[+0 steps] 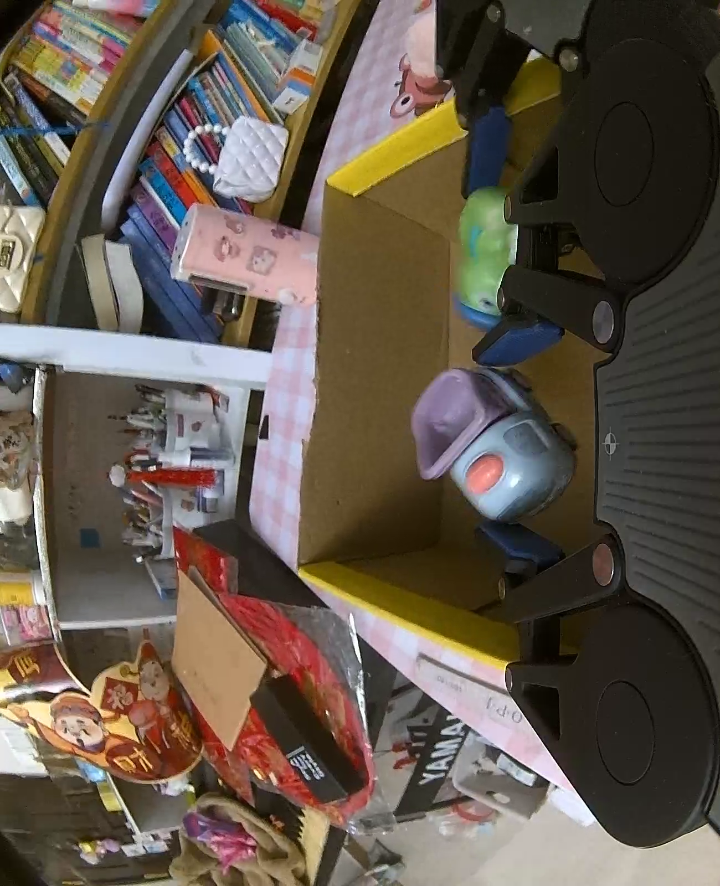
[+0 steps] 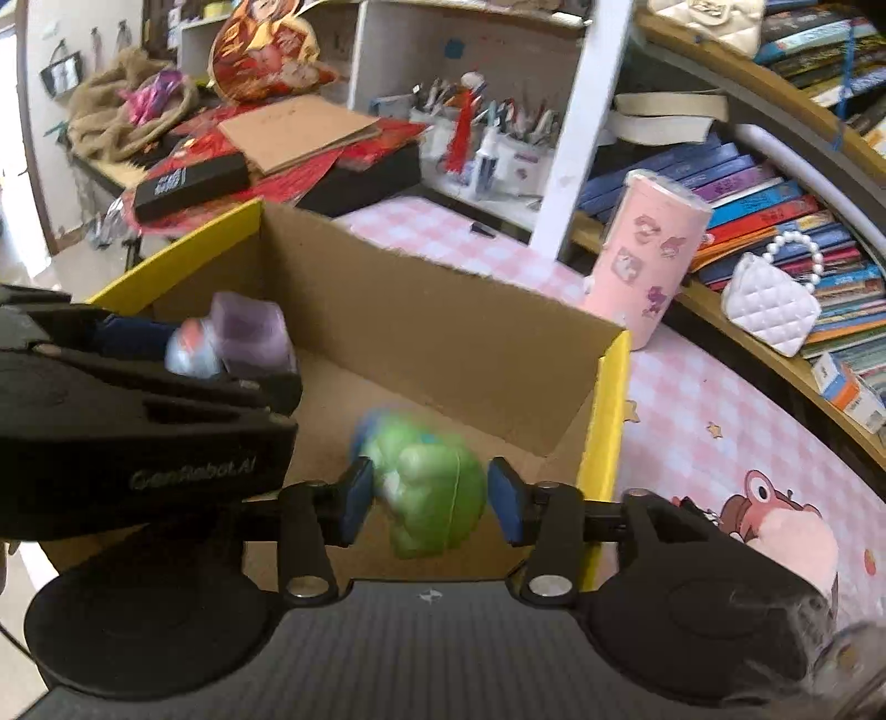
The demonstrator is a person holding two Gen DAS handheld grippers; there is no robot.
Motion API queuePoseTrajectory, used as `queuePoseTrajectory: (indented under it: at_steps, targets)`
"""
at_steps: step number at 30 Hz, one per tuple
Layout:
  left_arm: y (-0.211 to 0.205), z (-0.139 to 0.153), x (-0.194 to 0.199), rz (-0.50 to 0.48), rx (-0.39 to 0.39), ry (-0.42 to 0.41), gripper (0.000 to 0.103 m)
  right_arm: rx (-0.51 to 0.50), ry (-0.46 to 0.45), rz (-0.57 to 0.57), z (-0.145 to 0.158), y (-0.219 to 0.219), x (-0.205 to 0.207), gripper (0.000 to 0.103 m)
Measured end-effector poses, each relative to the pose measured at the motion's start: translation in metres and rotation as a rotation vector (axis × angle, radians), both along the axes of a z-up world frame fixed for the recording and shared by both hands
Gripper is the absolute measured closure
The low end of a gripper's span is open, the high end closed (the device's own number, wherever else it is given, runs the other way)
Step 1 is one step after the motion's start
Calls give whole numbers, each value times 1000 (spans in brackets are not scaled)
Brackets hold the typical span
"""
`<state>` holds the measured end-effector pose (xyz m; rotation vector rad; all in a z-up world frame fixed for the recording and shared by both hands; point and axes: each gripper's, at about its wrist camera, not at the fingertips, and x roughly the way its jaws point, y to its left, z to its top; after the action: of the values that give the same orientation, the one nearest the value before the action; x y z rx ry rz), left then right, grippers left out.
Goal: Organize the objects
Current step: 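Open left tool to drop truck while right tool releases turtle into box, then move both tools back toward the remaining toys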
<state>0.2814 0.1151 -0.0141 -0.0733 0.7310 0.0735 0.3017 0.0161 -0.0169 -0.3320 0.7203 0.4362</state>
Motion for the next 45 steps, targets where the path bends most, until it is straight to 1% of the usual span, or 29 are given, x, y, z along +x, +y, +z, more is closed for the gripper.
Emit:
queuePoseTrajectory:
  at_steps: [1, 3, 4, 9, 11, 14, 16, 18, 25, 31, 36, 40, 45]
  targets:
    - [0, 4, -3, 2, 1, -18, 35, 4, -11, -8, 2, -2, -1, 50]
    - [1, 16, -14, 0, -1, -76, 25, 23, -26, -24, 7, -6, -6, 50]
    - [1, 22, -20, -4, 1, -102, 23, 38, -32, -35, 10, -8, -9, 50]
    - [7, 50, -60, -23, 1, -205, 22, 122, -116, -97, 39, -22, -45, 50]
    - [10, 58, -80, -29, -7, -231, 21, 155, -151, -120, 49, -27, -65, 50]
    - [13, 63, -111, -32, -12, -255, 17, 176, -189, -159, 57, -32, -97, 50]
    - [15, 63, -128, -30, -13, -250, 15, 181, -193, -197, 57, -34, -117, 50]
    - [17, 59, -145, -24, -16, -234, 10, 177, -190, -231, 52, -35, -137, 50]
    - [25, 37, -191, 10, 2, -165, 8, 154, -151, -311, 27, -38, -200, 50]
    - [19, 22, -225, -7, 33, -120, 6, 142, -115, -344, 12, -46, -238, 50]
    - [8, 13, -240, -51, 31, -86, 6, 135, -79, -385, 1, -57, -263, 49]
    - [-6, 7, -245, -112, 33, -65, 6, 111, -61, -448, -6, -71, -279, 47]
    - [-27, 3, -244, -190, 37, -46, 6, 105, -43, -546, -11, -96, -292, 45]
